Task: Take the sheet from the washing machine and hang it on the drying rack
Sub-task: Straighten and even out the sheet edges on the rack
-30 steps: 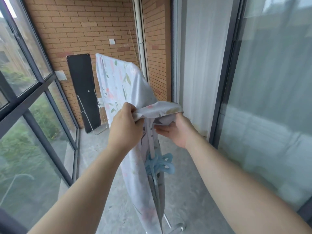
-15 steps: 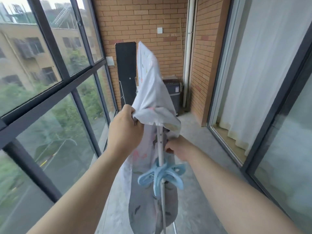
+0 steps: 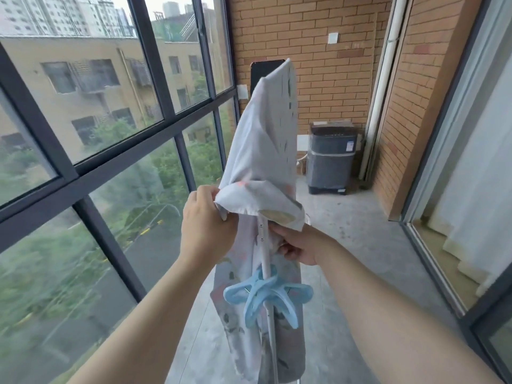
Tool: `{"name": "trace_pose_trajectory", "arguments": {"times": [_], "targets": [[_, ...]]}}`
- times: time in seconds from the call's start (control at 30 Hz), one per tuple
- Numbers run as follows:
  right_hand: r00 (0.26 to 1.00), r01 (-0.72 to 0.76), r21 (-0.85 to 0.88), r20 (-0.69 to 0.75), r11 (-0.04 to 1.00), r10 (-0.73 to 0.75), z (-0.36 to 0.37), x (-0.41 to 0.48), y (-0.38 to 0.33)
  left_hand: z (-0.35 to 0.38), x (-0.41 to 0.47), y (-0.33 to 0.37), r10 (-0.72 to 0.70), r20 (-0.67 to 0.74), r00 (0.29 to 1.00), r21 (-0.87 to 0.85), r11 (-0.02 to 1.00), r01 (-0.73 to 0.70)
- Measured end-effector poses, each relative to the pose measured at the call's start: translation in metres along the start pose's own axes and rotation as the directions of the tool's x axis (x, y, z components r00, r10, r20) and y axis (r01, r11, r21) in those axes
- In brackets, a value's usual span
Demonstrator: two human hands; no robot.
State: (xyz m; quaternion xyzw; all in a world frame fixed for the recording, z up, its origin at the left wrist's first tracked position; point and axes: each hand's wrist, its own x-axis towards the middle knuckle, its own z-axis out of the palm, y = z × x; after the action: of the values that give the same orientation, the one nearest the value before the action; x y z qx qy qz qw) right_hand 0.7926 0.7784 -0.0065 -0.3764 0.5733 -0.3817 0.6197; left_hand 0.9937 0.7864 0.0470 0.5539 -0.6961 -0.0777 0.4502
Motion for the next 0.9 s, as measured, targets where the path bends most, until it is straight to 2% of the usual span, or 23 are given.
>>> {"name": "trace_pose_trajectory", "arguments": {"times": [0.13, 0.2, 0.3, 0.4, 0.5, 0.63, 0.77, 0.9], "targets": [[0.995, 0.083, 0.075, 0.053, 0.994, -0.087, -0.01, -0.002, -0.013, 0.002, -0.003, 0.0, -0.043, 0.05, 0.998, 0.035, 0.999, 0.041], [0.977, 0.16, 0.163, 0.112, 0.974, -0.179, -0.014, -0.007, -0.022, 0.002, -0.003, 0.001, -0.061, 0.055, 0.997, 0.042, 0.997, 0.059], [0.94, 0.266, 0.306, 0.128, 0.914, -0.316, -0.013, -0.007, -0.035, 0.003, -0.002, 0.003, -0.091, 0.051, 0.995, 0.053, 0.995, 0.088], [0.916, 0.355, 0.165, 0.136, 0.92, -0.378, -0.007, 0.0, -0.045, 0.004, -0.001, 0.006, -0.086, 0.058, 0.995, 0.066, 0.994, 0.083], [0.937, 0.343, 0.113, 0.032, 0.933, -0.348, -0.004, 0.011, -0.05, 0.004, 0.0, 0.008, -0.089, 0.063, 0.994, 0.069, 0.994, 0.084], [0.962, 0.234, 0.047, -0.158, 0.971, -0.224, -0.022, 0.03, -0.051, 0.0, 0.003, 0.013, -0.13, 0.048, 0.99, 0.053, 0.99, 0.127], [0.953, 0.195, 0.151, -0.261, 0.969, -0.152, -0.052, 0.025, -0.046, 0.0, 0.006, 0.015, -0.156, 0.032, 0.987, 0.055, 0.987, 0.154], [0.906, 0.214, 0.287, -0.415, 0.934, -0.08, -0.075, 0.011, -0.043, 0.002, 0.006, 0.019, -0.15, 0.03, 0.988, 0.031, 0.988, 0.149]]}}
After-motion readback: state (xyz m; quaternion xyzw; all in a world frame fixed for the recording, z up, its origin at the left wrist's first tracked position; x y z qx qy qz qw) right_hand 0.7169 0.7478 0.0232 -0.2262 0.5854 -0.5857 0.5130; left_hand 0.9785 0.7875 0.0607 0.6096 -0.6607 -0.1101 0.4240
